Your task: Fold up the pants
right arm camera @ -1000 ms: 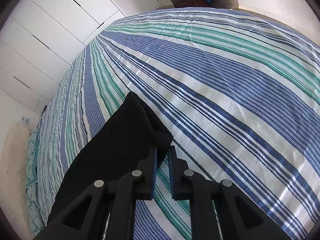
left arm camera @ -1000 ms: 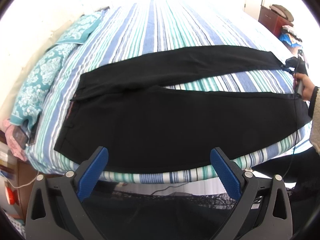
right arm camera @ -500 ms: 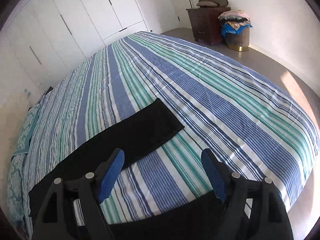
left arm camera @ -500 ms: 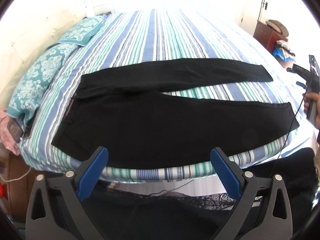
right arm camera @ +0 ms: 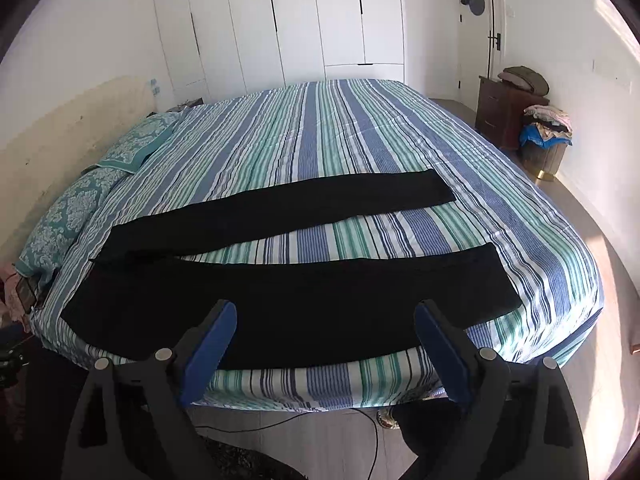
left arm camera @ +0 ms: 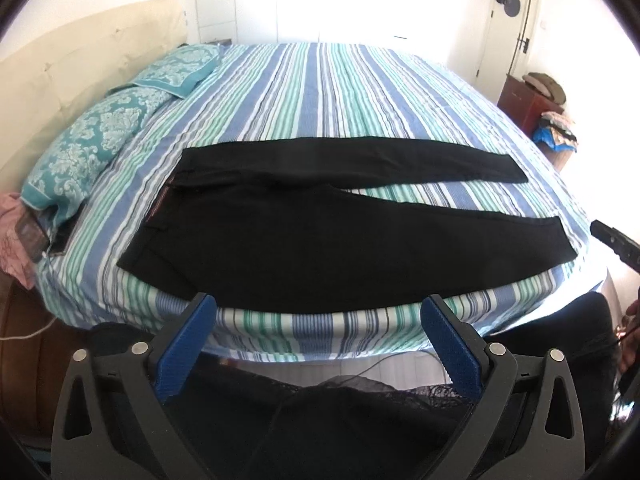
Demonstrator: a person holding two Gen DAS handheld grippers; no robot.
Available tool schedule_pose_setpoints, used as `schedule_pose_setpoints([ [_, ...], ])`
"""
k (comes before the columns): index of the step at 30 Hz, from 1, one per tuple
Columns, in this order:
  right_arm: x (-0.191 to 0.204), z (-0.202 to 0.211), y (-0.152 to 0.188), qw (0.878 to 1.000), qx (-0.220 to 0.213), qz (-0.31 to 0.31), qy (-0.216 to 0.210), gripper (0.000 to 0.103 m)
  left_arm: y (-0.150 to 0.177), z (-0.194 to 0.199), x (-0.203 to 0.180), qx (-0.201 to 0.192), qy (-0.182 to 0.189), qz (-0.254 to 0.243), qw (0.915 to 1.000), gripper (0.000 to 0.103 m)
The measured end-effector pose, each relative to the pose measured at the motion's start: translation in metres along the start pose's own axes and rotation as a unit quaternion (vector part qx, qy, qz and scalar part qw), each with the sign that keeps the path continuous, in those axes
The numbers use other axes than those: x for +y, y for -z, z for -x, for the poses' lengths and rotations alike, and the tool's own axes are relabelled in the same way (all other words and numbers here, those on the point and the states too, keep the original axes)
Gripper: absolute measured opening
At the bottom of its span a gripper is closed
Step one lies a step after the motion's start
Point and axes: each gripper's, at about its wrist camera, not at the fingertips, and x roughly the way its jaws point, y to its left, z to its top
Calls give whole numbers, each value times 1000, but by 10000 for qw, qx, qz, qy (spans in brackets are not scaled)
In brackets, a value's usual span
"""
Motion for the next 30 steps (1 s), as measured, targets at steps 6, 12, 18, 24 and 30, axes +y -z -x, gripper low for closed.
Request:
schedule_pose_setpoints([
  [6, 33, 49, 12, 9966, -14, 829, 4, 91, 9, 10, 9, -90, 12, 56, 9999, 102],
  [12, 44, 70, 24, 9964, -170, 825, 9, 97, 16, 10, 14, -30, -95, 75, 9999, 102],
  [18, 51, 75, 32, 9982, -388, 419, -197, 97, 14, 20, 3, -129, -89, -62, 9999, 102],
  [24, 54, 70, 37, 9983, -238, 440, -295, 97, 17, 22, -10, -134, -75, -272, 9995, 102],
  [30, 54, 68, 37, 9983, -230, 447, -293, 97, 17, 23, -14, -123, -49, -365, 9992, 102],
])
